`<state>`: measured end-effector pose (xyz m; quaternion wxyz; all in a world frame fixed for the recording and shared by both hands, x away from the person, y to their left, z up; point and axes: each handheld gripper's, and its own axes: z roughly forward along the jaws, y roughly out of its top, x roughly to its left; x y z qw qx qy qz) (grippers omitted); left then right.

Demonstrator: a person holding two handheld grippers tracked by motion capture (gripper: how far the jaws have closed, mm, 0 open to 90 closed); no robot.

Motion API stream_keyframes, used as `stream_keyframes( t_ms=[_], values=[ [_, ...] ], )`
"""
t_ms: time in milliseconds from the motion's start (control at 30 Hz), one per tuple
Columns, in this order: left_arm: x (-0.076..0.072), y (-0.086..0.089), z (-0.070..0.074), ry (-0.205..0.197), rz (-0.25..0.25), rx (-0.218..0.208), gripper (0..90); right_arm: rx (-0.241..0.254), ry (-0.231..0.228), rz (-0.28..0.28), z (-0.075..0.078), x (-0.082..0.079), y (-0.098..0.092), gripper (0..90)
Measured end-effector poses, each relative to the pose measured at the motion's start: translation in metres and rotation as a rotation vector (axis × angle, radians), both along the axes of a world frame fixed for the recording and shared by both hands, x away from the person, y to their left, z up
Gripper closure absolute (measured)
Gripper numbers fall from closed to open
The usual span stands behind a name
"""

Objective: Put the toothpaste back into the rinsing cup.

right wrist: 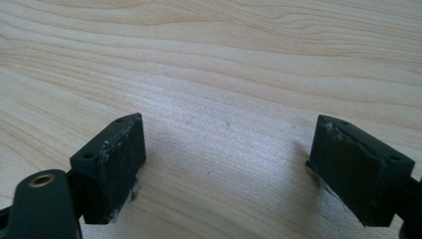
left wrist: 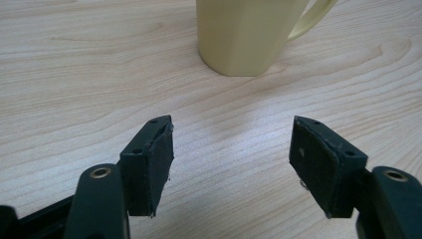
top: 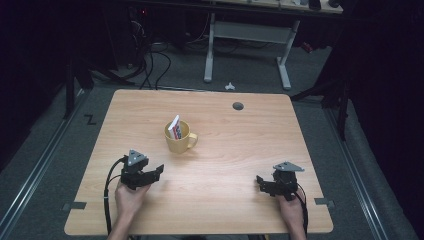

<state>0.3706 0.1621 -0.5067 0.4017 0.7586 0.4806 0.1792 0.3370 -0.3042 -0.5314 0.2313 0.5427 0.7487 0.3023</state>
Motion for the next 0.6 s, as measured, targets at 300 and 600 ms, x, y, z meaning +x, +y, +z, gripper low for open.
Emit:
stream_keyframes(
  t_ms=[300, 600],
  values=[
    [0.001, -0.005, -0.01, 0.022, 0.011, 0.016, 34.5, 0.0, -0.001, 0.001, 0.0, 0.0, 0.0, 14.4],
    [0.003, -0.008, -0.018, 0.024, 0.022, 0.037, 34.9, 0.0, -0.001, 0.001, 0.0, 0.0, 0.0, 14.4]
  ],
)
